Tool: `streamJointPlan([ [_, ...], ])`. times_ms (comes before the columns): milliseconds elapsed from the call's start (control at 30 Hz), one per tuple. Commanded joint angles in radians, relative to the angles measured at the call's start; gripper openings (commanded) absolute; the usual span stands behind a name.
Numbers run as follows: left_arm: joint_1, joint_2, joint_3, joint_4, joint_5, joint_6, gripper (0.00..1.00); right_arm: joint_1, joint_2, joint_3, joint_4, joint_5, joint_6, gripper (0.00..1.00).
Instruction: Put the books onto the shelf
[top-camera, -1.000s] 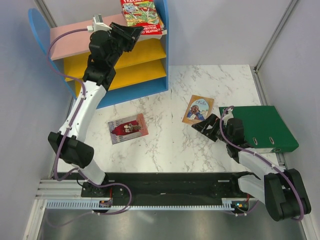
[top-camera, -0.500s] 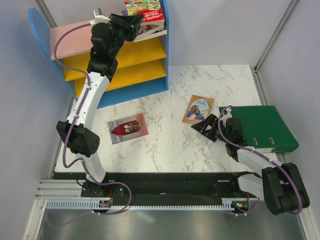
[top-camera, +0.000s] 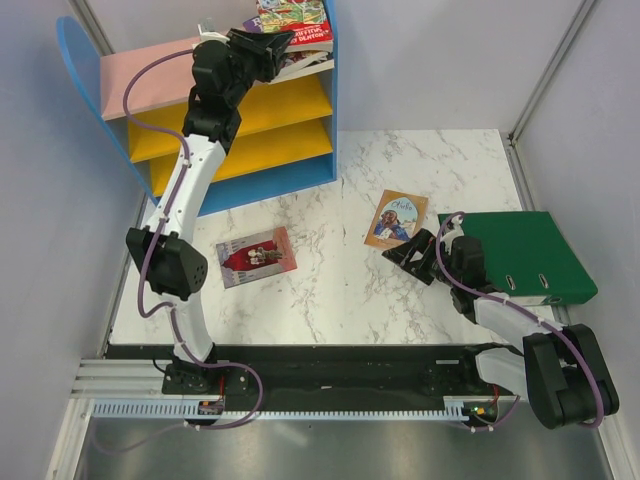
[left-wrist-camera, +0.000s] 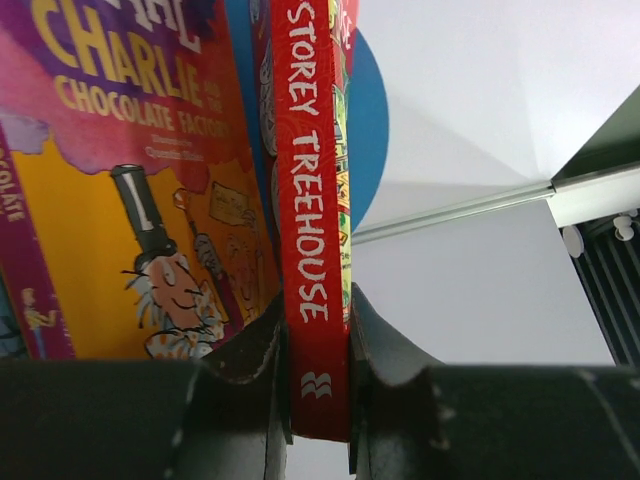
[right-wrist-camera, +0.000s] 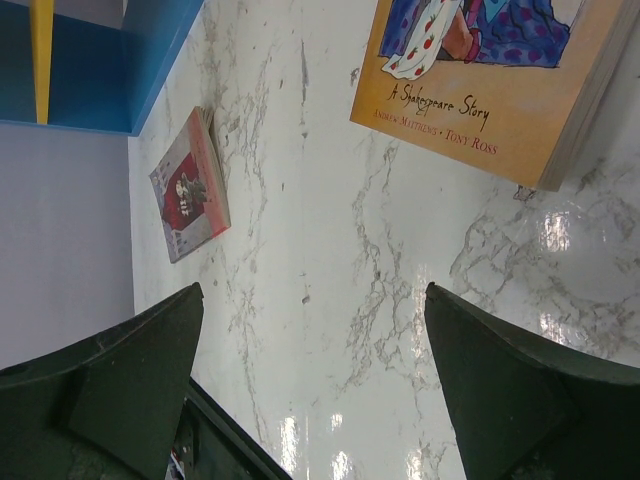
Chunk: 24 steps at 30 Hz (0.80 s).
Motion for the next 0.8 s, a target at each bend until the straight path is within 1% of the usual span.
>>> streamJointPlan([
  [0, 0.01, -0.003, 0.058, 0.04, 0.036, -0.058, 0.23, 0.002, 0.001, -0.003, 0.039, -0.013, -0.002, 0.98],
  [33, 0.01, -0.007, 0.06, 0.037, 0.034, -0.057, 0.25, 0.002, 0.001, -0.003, 0.04, -0.013, -0.002, 0.98],
  [67, 0.012, -0.007, 0.064, 0.029, 0.03, -0.055, 0.32, 0.004, 0.002, -0.005, 0.039, -0.014, -0.003, 0.98],
  [133, 0.015, -0.009, 0.066, 0.026, 0.025, -0.054, 0.39, 0.002, 0.002, -0.003, 0.04, -0.014, -0.002, 0.98],
  [167, 0.016, -0.009, 0.069, 0.028, 0.025, -0.054, 0.46, 0.004, 0.002, -0.003, 0.04, -0.014, -0.003, 0.98],
  [233, 0.019, -0.009, 0.071, -0.001, 0.03, -0.057, 0.51, 0.002, 0.007, -0.003, 0.04, -0.016, -0.002, 0.98],
  [267, 0.02, -0.009, 0.071, -0.004, 0.031, -0.058, 0.57, 0.002, 0.007, -0.003, 0.04, -0.016, -0.002, 0.98],
  [333, 0.02, -0.009, 0.072, -0.009, 0.036, -0.063, 0.61, 0.002, 0.01, -0.003, 0.042, -0.017, -0.002, 0.98],
  [467, 0.021, -0.01, 0.074, -0.011, 0.051, -0.097, 0.74, 0.002, 0.01, -0.005, 0.04, -0.019, 0.0, 0.98],
  [633, 0.027, -0.001, 0.097, -0.024, 0.079, -0.16, 0.8, 0.002, 0.007, -0.005, 0.042, -0.019, 0.0, 0.98],
  [667, 0.029, 0.013, 0.141, -0.038, 0.085, -0.158, 0.82, 0.004, 0.007, -0.005, 0.04, -0.019, 0.0, 0.98],
  [700, 0.027, 0.022, 0.175, -0.108, 0.09, -0.152, 0.82, 0.002, 0.009, -0.005, 0.042, -0.02, 0.0, 0.98],
  [767, 0.029, 0.03, 0.23, -0.141, 0.088, -0.135, 0.84, 0.002, 0.009, -0.006, 0.04, -0.021, 0.001, 0.98],
])
